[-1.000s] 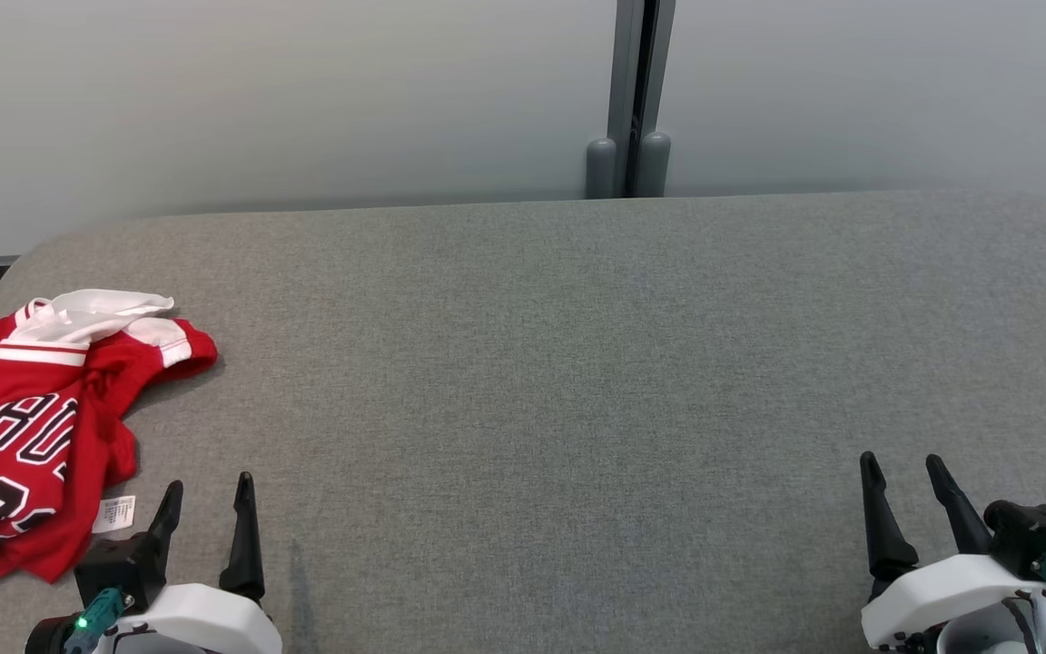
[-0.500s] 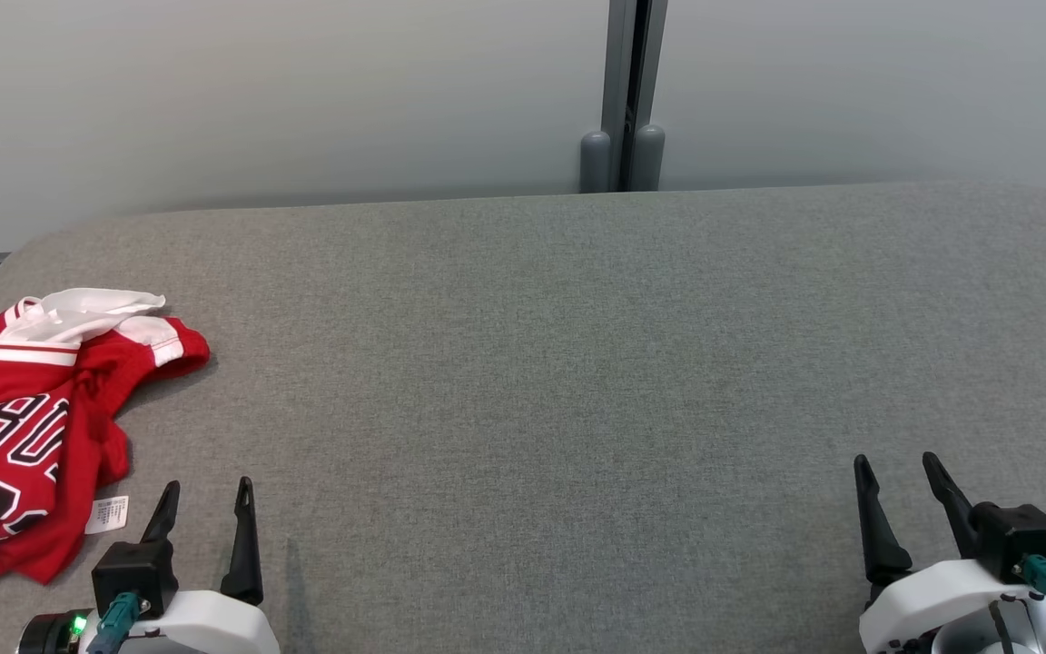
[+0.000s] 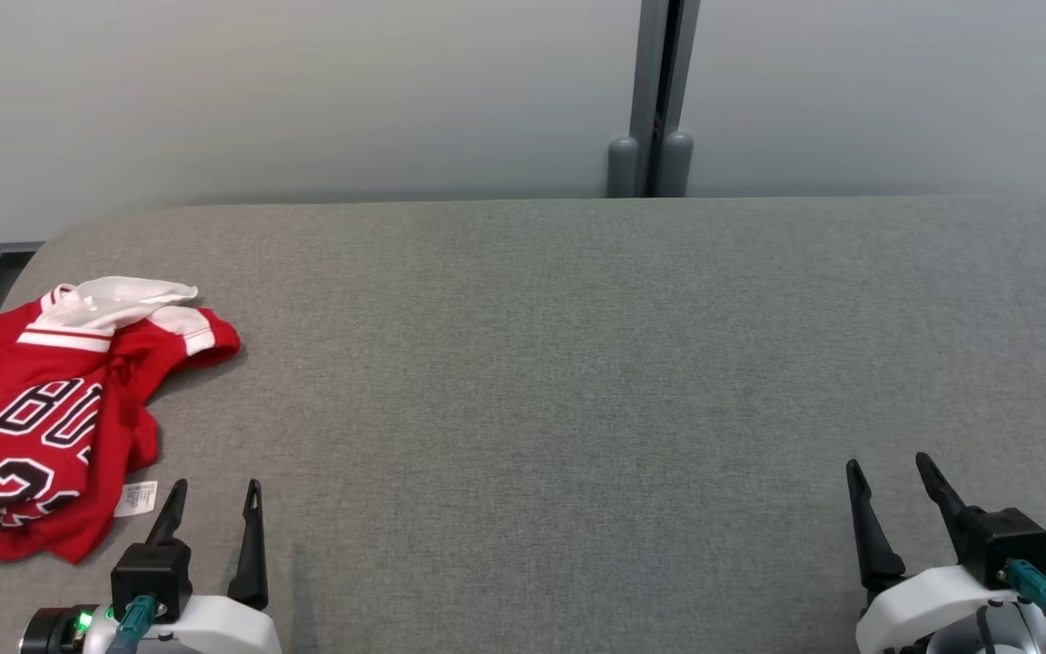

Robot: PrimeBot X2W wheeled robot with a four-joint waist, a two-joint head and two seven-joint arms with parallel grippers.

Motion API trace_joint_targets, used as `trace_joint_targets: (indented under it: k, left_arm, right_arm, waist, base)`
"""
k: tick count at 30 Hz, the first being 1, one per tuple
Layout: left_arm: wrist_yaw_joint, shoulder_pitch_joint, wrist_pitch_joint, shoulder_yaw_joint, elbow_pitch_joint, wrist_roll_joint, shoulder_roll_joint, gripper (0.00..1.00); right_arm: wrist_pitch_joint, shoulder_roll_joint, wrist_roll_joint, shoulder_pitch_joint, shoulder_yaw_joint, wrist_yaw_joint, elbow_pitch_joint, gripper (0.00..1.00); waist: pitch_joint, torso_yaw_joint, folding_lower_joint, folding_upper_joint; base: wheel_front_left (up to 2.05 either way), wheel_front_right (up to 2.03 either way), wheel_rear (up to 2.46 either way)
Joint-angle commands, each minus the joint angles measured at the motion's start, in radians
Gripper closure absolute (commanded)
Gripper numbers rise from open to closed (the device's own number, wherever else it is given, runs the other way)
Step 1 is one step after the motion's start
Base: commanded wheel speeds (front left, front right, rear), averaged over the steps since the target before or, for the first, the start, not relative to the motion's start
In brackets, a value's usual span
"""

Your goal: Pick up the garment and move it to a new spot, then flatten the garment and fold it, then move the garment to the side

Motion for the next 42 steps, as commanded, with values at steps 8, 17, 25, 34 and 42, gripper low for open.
trace_joint_targets:
  k: [8,17,25,34,42]
  left_arm:
    - [-0.001,0.001,-0.002,0.022,0.004,-0.007,0.003,0.0]
    - [-0.001,0.02,-0.002,0.052,0.002,-0.013,0.002,0.0]
    - [-0.008,0.035,-0.002,0.068,0.002,-0.015,-0.003,0.0]
    - [-0.024,0.026,-0.002,0.09,-0.013,-0.041,-0.018,0.0]
    - [-0.081,-0.076,-0.002,0.113,0.039,-0.088,-0.028,0.0]
  right_arm:
    - [-0.007,-0.007,0.011,0.012,0.037,0.001,-0.01,0.0]
    - [-0.007,-0.008,0.032,-0.006,0.115,0.001,-0.011,0.0]
    - [-0.007,-0.008,0.046,-0.014,0.137,0.001,-0.005,0.0]
    - [-0.007,-0.007,0.032,-0.039,0.156,0.001,-0.001,0.0]
    - [-0.007,-0.033,0.016,-0.073,0.17,0.001,-0.024,0.0]
  waist:
    - [-0.006,0.157,-0.0001,0.0]
    - [-0.003,0.342,-0.0001,0.0]
    - [0.002,0.461,-0.0001,0.0]
    - [0.039,0.488,-0.0001,0.0]
    - [0.128,0.429,-0.0001,0.0]
  base:
    - [0.0,0.0,0.0]
    - [0.0,0.0,0.0]
    - [0.0,0.0,0.0]
    - [0.0,0.0,0.0]
    - [0.0,0.0,0.0]
